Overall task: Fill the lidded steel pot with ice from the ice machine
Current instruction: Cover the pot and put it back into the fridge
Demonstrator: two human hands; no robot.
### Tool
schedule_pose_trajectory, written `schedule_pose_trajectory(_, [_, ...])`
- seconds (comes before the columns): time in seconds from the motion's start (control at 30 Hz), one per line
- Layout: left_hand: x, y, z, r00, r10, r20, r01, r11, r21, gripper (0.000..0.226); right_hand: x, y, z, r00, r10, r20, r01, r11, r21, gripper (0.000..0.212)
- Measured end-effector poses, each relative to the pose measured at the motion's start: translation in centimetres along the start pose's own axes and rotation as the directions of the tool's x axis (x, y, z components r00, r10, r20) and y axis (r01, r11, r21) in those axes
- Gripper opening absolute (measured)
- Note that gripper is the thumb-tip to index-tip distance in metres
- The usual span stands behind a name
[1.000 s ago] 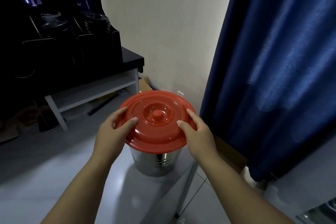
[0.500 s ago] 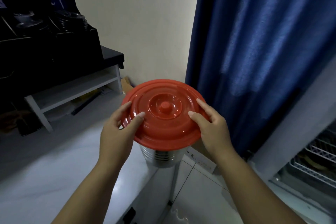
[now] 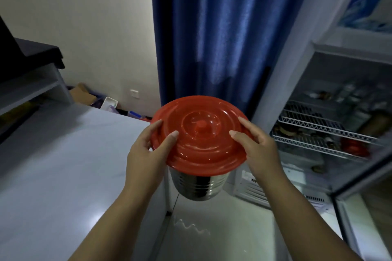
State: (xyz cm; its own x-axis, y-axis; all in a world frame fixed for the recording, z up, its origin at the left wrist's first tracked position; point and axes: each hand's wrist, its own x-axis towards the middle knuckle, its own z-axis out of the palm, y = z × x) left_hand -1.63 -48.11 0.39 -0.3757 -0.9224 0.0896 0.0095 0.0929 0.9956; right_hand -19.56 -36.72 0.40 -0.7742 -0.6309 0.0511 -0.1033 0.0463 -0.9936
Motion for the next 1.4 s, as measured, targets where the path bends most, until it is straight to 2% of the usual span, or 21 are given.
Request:
schedule_pose_trajectory(0.2, [-0.1,-0.7,4.6,0.989,-0.027,0.143,0.029,1.000,-0.009,0.058,-0.3,0.9,-4.8,0.993,0.033,-0.113,-0.030,0.999,0.036,0.044])
schedule_pose_trajectory(0.37, [0.5,-1.1,9.3,0.963,-0.034,0.268,0.042,0.999,-0.026,0.043,0.3,1.9,-9.1,0.974,0.057,-0.218,-0.049,0.998,0.043,0.040])
schedule_pose_trajectory(0.47, [1.0,-1.4,12.1,0.956,-0.026,0.292,0.046,0.997,-0.063,0.031,1.1,2.2,-11.3,0.965,0.060,-0.256,-0.047,0.997,0.056,0.039])
schedule_pose_trajectory(0.7, [2.1,-1.5,21.0,0.944,-0.023,0.330,0.047,0.997,-0.063,0.039,4.4,3.0,-18.8,0.948,0.066,-0.310,-0.044,0.996,0.077,0.046])
schedule_pose_trajectory(0.9, [3.3,-1.4,30.9,0.940,-0.026,0.339,0.047,0.998,-0.053,0.036,9.2,4.2,-26.8,0.948,0.055,-0.315,-0.017,0.992,0.122,0.047])
schedule_pose_trajectory(1.2, [4.4,-1.1,42.1,0.930,-0.008,0.366,0.026,0.999,-0.045,0.036,15.6,6.6,-35.6,0.944,0.051,-0.327,0.002,0.987,0.161,0.040])
schedule_pose_trajectory(1.4, [5.9,-2.1,47.7,0.912,-0.014,0.409,0.024,0.999,-0.021,0.036,19.2,8.3,-39.6,0.939,0.059,-0.338,-0.001,0.986,0.169,0.043])
